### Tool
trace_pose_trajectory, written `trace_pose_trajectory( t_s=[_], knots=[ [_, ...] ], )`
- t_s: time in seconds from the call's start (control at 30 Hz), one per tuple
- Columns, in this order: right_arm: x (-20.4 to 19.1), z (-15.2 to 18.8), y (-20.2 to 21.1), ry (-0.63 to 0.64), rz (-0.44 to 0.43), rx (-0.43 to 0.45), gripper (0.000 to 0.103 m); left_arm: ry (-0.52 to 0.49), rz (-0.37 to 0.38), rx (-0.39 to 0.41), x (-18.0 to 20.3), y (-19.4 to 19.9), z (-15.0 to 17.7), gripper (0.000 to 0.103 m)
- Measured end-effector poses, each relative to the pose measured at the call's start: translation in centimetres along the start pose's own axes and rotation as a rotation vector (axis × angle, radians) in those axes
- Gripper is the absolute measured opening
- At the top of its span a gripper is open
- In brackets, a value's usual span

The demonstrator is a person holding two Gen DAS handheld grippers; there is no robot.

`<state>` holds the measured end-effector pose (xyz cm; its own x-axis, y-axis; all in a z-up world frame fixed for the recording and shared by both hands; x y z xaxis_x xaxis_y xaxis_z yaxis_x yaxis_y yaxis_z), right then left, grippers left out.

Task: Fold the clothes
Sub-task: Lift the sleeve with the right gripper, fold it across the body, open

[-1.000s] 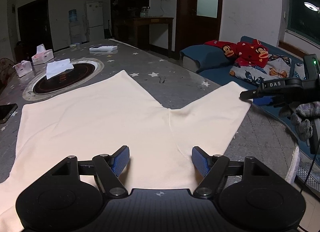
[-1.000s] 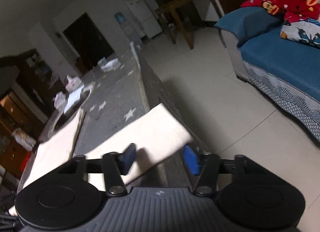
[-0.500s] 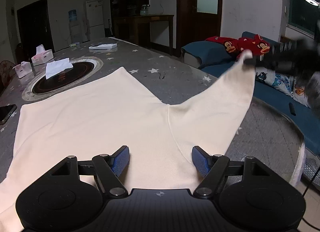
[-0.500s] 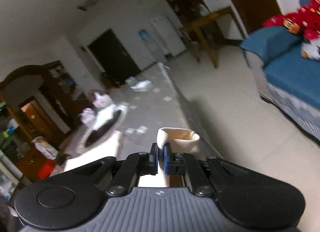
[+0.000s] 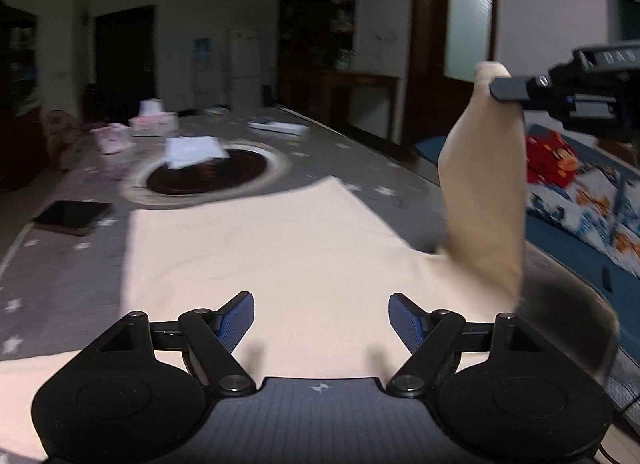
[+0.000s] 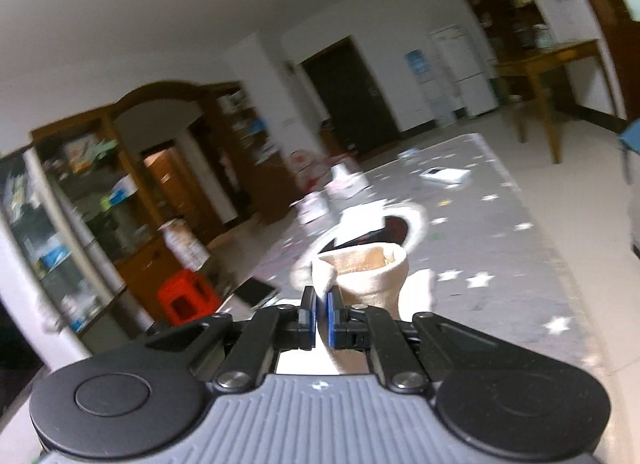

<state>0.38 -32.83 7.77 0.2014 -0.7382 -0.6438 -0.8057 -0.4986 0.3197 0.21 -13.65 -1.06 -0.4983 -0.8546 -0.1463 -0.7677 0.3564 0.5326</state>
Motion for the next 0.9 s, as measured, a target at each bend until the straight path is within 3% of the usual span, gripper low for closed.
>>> trace_pose_trajectory(
  t_s=[0.2,0.5,0.6,0.67,0.87,0.9],
  knots=[
    [-4.1,3.7,-5.1,0.056,-0.043,-0.124,0.005,0.08,-0.097,0.008,-5.1,2.4,1.7,0.079],
    [-5.9,11.0,-10.3,0.131,-0.021,-0.294,0.008,0.148,-0.143,-0.02,-7.9,4.3,4.8,0.08],
    [-6.1,12.8,-11.2,0.142,-0.026,-0.336,0.014,0.153,-0.147,-0.02,-8.1,4.4,5.0,0.08],
    [-6.4,13.4,-11.2,0.152,-0.034,-0.352,0.031,0.153,-0.147,-0.017,-8.2,4.5,5.0,0.081],
    [-5.7,12.6,-9.3,0.259,-0.008,-0.35,0.053,0.144,-0.134,0.001,-7.4,4.3,4.0,0.081],
    [-5.0,12.5,-8.9,0.278,0.014,-0.349,0.053,0.141,-0.126,0.006,-7.2,4.3,3.8,0.08]
  ],
)
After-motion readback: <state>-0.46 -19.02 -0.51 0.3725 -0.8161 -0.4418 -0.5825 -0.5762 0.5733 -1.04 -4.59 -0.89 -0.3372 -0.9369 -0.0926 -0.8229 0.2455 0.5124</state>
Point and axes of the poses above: each gripper's, at about its wrist camera, not at the fingertips, and y roughly against the way its jaws point, x to its right, z to its underside, the point moved 10 cm from there along -y, roughly the way its jaws point, and after that the axes turned 13 degrees about -y, right-handed, at the moved point
